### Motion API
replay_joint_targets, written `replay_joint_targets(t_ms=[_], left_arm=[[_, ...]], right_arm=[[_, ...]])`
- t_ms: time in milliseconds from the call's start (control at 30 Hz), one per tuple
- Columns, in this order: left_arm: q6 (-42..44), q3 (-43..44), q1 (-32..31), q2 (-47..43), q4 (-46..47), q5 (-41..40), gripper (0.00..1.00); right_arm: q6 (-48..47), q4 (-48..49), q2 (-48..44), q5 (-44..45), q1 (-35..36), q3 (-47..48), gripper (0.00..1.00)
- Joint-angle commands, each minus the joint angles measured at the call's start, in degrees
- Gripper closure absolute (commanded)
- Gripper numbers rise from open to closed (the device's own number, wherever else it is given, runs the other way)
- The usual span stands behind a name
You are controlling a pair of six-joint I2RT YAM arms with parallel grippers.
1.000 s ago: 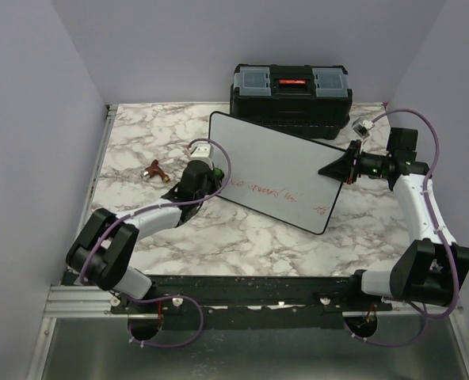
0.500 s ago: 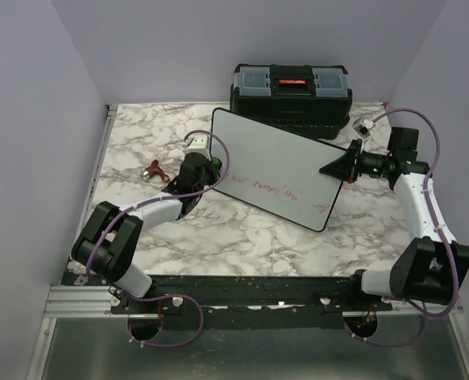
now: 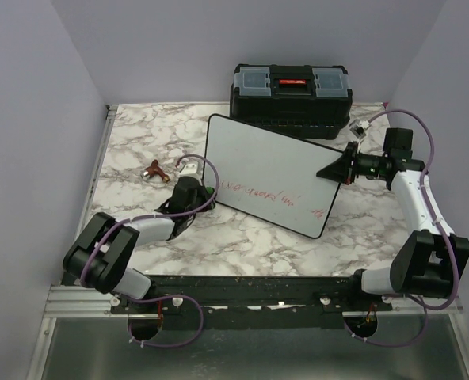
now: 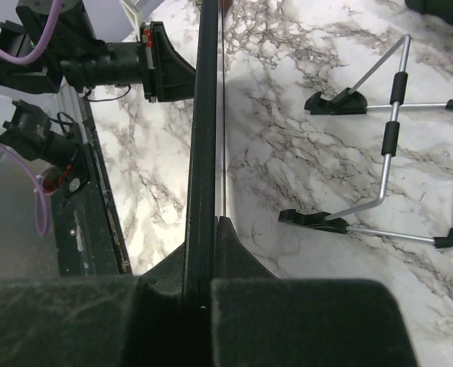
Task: Erase the whiteboard
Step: Erase the whiteboard at the whiteboard stand.
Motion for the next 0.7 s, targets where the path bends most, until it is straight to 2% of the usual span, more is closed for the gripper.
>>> replay_joint_targets(t_ms=[0,300,500,667], left_arm=[[-0.66,-1.22,0.17,-5.64,-3.6,1.31,1.0],[6.77,10.85,4.85,-1.64,-5.59,4.62,1.0],[8.03,18.04,5.35,2.75,-5.7,10.08,1.0],[6.22,15.27,5.0,5.16,-7.59,12.77,1.0]], right_arm=[[2.93,-2.03,1.7,4.05,0.97,-0.92,0.99],[1.92,-3.46,3.43,3.63,1.05,-0.69,0.99],[1.83,-3.71,4.33,3.15,1.09,-0.86,0.99],[1.75,-4.22,5.57,3.53,1.53,-0.72,0.99]])
